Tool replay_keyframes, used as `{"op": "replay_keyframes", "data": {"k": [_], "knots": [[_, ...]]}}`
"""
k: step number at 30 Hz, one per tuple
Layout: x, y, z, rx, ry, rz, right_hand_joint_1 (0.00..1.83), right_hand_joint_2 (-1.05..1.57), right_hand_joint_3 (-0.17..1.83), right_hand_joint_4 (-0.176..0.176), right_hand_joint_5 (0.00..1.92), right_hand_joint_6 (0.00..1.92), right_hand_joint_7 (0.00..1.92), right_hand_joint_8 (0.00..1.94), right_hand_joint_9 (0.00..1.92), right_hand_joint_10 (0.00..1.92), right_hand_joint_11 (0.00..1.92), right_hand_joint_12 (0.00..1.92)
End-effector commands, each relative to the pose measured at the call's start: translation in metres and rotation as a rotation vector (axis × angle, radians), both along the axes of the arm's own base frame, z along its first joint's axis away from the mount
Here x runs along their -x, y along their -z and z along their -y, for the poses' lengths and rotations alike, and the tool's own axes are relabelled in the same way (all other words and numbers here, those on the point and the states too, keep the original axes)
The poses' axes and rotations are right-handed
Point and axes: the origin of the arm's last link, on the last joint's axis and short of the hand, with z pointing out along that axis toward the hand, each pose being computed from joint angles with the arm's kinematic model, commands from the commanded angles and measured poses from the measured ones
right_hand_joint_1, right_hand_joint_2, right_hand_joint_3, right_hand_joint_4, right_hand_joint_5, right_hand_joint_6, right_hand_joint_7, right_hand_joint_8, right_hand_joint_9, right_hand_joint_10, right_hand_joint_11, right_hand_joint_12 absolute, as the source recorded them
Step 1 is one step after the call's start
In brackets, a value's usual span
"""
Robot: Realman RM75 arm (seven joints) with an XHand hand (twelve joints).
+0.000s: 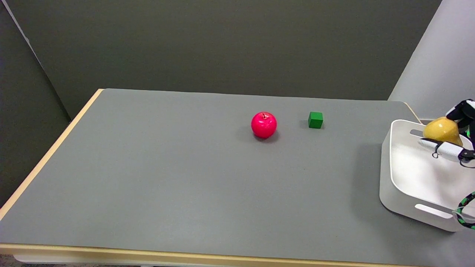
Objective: Place the yellow pear into the white box.
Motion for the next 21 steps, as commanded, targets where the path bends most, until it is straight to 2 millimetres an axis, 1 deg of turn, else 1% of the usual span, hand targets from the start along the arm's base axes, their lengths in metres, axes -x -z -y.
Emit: {"op": "replay_keyframes", "data": {"k": [1, 2, 4, 5, 6, 8, 9, 11, 13, 15, 19, 21], "knots": [[0.013, 0.001, -0.021, 0.024, 0.016, 0.023, 1.27, 1.09, 0.32, -0.115, 0.59, 1.56, 0.82, 1.37, 0.76, 1.49, 0.79, 1.92], [0.015, 0.003, -0.021, 0.020, -0.001, 0.035, 1.16, 1.06, 0.44, -0.055, 0.60, 1.58, 0.83, 1.41, 0.76, 1.50, 0.77, 1.92], [0.016, 0.005, -0.022, 0.015, -0.036, 0.065, 1.16, 1.12, 0.29, -0.056, 0.61, 1.53, 0.85, 1.33, 0.78, 1.33, 0.61, 1.92], [0.017, 0.006, -0.023, 0.011, -0.050, 0.071, 0.97, 0.97, 0.55, -0.007, 0.50, 1.24, 0.72, 1.04, 0.66, 1.23, 0.51, 1.90], [0.019, 0.007, -0.023, 0.008, -0.050, 0.071, 0.71, 0.77, 0.90, 0.058, 0.35, 0.87, 0.56, 0.67, 0.51, 1.13, 0.41, 1.87], [0.020, 0.009, -0.022, 0.002, -0.049, 0.070, 0.61, 0.72, 0.91, 0.065, 0.29, 0.62, 0.40, 0.49, 0.35, 0.93, 0.40, 1.66], [0.021, 0.010, -0.022, -0.002, -0.048, 0.068, 0.58, 0.72, 0.90, 0.066, 0.27, 0.56, 0.35, 0.43, 0.29, 0.85, 0.36, 1.57], [0.021, 0.011, -0.023, -0.005, -0.051, 0.064, 0.53, 0.71, 0.91, 0.066, 0.26, 0.51, 0.29, 0.38, 0.22, 0.75, 0.28, 1.46], [0.021, 0.012, -0.023, -0.010, -0.057, 0.059, 0.49, 0.67, 0.99, 0.066, 0.25, 0.53, 0.26, 0.39, 0.21, 0.72, 0.26, 1.43], [0.021, 0.014, -0.025, -0.017, -0.063, 0.046, 0.47, 0.66, 0.99, 0.065, 0.25, 0.52, 0.25, 0.38, 0.19, 0.71, 0.24, 1.41], [0.025, 0.020, -0.027, -0.063, -0.102, 0.064, 0.46, 0.66, 0.98, 0.060, 0.26, 0.52, 0.28, 0.39, 0.20, 0.73, 0.29, 1.48], [0.023, 0.023, -0.028, -0.095, -0.145, 0.083, 0.43, 0.66, 0.98, 0.058, 0.26, 0.52, 0.28, 0.39, 0.20, 0.73, 0.25, 1.44]]}}
